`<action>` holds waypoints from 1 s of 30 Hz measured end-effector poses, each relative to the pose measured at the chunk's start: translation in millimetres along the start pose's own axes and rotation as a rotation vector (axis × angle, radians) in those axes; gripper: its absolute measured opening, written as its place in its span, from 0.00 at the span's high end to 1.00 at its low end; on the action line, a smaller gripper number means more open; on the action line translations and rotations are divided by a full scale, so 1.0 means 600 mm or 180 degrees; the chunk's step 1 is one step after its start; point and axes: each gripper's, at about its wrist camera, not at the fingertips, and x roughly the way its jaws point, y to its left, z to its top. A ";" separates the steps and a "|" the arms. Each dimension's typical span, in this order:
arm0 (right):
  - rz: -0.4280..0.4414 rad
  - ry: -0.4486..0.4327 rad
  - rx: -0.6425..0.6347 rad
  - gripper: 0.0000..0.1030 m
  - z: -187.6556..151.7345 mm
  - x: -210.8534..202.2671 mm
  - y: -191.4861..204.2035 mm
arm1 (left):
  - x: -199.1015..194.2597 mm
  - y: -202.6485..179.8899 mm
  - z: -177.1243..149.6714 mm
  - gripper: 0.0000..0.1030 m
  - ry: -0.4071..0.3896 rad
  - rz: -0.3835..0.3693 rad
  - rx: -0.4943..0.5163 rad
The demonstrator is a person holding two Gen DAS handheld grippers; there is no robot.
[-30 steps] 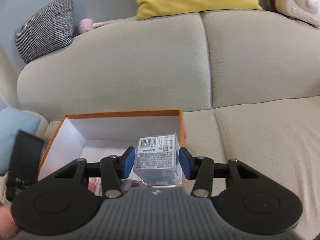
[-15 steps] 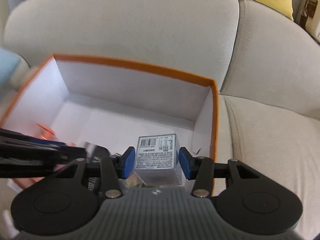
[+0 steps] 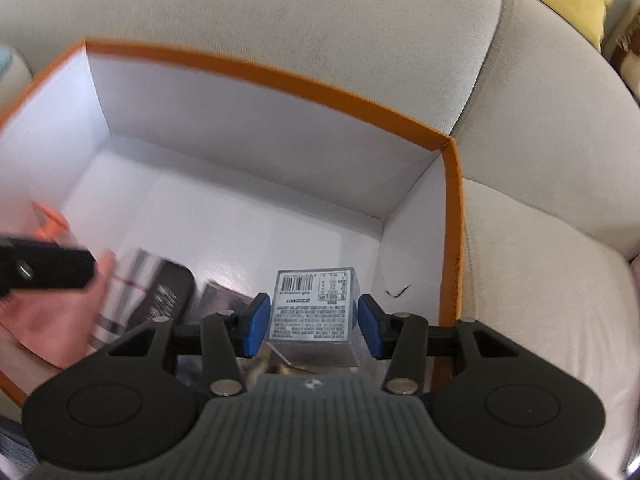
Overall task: Organize rigid objects
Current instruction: 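Lower both boxes into the orange box beside the photo card box and release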
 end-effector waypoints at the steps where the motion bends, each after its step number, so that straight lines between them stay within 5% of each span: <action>1: -0.0044 0.0023 -0.0074 0.52 -0.001 0.003 0.002 | -0.001 0.000 0.000 0.63 -0.0008 -0.0013 -0.0002; 10: 0.0138 0.0122 0.0020 0.52 0.014 -0.012 -0.036 | 0.000 0.005 0.003 0.63 -0.0032 -0.0025 -0.0028; 14: 0.0280 0.0108 -0.0010 0.75 0.022 -0.009 -0.047 | 0.003 0.004 0.003 0.63 -0.0031 -0.0024 -0.0020; 20: 0.0362 0.0090 -0.0030 0.73 0.051 0.023 -0.034 | 0.009 0.008 0.003 0.63 -0.0008 0.0000 -0.0020; 30: 0.0301 0.0459 0.0152 0.79 0.054 0.046 -0.035 | 0.016 0.015 0.005 0.63 0.0007 0.0040 -0.0038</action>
